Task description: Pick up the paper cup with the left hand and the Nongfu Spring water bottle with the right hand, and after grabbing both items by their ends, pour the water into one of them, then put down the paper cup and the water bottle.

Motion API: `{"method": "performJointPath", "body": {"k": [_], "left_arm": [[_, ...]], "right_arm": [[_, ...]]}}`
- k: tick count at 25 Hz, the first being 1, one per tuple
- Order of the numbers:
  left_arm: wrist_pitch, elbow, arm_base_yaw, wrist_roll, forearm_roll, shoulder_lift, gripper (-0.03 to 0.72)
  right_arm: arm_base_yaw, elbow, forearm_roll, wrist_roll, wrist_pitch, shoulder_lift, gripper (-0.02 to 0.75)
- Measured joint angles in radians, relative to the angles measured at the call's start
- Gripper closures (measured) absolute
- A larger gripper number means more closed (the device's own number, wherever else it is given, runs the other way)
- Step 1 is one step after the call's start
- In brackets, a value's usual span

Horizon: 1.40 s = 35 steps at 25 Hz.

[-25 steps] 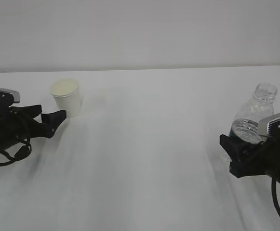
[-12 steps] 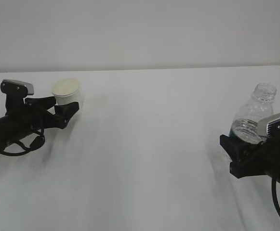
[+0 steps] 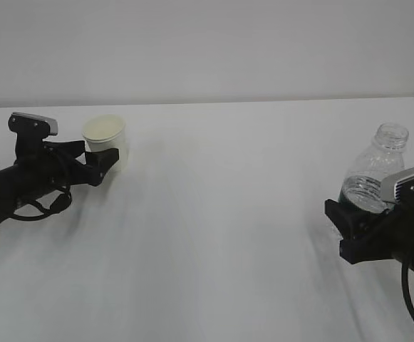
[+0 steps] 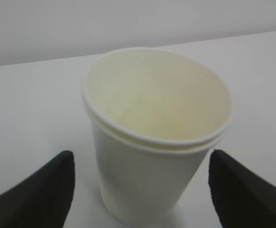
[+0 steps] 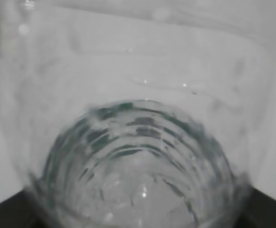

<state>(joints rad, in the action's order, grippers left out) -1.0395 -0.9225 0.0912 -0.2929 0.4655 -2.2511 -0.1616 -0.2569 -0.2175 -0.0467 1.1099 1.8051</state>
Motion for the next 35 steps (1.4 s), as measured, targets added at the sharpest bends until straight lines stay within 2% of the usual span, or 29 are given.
{"method": "performJointPath", "body": {"k": [35], "left_arm": [[0.007,-0.111,0.002,-0.008,0.005,-0.079,0.073]], "right_arm": [[0.000,0.000,-0.014,0.000,0.002,0.000,0.253]]}}
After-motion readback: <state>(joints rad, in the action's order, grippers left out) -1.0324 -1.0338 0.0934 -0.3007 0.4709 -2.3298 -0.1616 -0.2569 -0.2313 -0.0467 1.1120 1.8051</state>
